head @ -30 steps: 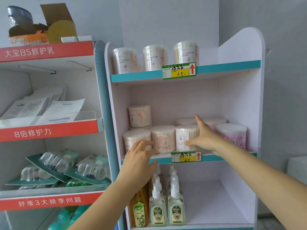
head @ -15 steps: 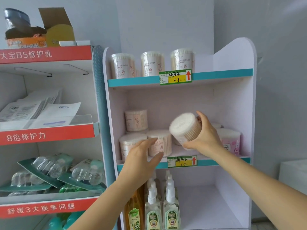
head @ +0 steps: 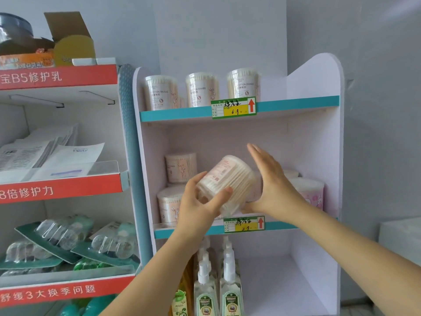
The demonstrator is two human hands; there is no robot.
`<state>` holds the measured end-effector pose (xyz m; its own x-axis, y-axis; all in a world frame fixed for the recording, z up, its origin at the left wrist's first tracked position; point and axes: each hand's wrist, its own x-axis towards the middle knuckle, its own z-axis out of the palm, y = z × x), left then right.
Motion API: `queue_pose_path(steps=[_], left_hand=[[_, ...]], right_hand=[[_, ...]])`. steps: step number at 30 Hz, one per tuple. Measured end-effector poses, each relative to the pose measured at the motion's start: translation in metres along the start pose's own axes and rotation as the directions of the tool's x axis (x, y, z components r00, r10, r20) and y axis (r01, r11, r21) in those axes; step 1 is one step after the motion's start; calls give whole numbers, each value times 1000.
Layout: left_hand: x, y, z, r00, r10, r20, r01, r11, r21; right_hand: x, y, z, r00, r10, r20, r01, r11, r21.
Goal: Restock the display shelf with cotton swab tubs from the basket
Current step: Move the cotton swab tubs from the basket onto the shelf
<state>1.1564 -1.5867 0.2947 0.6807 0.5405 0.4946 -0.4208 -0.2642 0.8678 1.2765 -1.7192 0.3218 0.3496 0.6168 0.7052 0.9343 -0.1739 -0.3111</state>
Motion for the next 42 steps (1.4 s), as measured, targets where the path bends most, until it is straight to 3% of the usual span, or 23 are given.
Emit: queue_pose_path(steps=[3,5,8,11,13,14,16,18,20,23,26,29,35,37,40,42], left_hand=[[-2,-8,4,999,26,-41,-32,988,-154],[-3,-12,8,998,17,-68,-34,968,-250],[-5,-17,17,997,21,-72,-38,969,-242],[-5,-20,15,999,36,8,-35,997,-64],[-4,-22,7,993,84,86,-103,966,238],[-3,-26,0,986,125,110,-161,886,436],[-6,-37,-14,955,254,154,-282,610,741],[-12,-50,-27,915,337,220,-345,372,862],[-16,-63,-38,908,347,234,-336,272,901],[-17,-72,-45,913,347,216,-323,289,901],[-16,-72,-48,925,329,191,-315,381,869],[-17,-68,-51,925,298,234,-343,394,853],[-32,-64,-77,877,282,390,-449,188,874],[-51,-71,-98,888,296,351,-417,196,888],[-95,-92,-144,935,183,302,-341,238,910],[-133,-111,-181,969,56,242,-248,265,932]], right_hand=[[-8,-6,-2,990,132,58,-138,982,131],[-14,-12,5,995,94,-15,-92,989,118],[-17,-16,13,990,47,-134,-39,997,60],[-15,-10,10,988,-14,-156,3,998,-68],[-12,-2,4,989,-50,-142,18,977,-215],[-10,3,1,991,-47,-124,8,955,-296],[-4,14,-4,997,7,-74,-39,897,-441],[0,23,-1,997,81,-7,-73,841,-535],[4,29,5,986,162,44,-113,838,-534],[12,32,11,973,210,100,-146,885,-443],[16,29,17,972,199,126,-136,911,-388],[12,29,22,974,200,109,-144,911,-386],[-2,-9,39,993,9,-117,-43,957,-288],[-15,-32,59,986,-87,-139,59,979,-194],[-51,-65,104,982,-179,-54,179,984,-15],[-81,-80,142,977,-194,88,182,975,128]])
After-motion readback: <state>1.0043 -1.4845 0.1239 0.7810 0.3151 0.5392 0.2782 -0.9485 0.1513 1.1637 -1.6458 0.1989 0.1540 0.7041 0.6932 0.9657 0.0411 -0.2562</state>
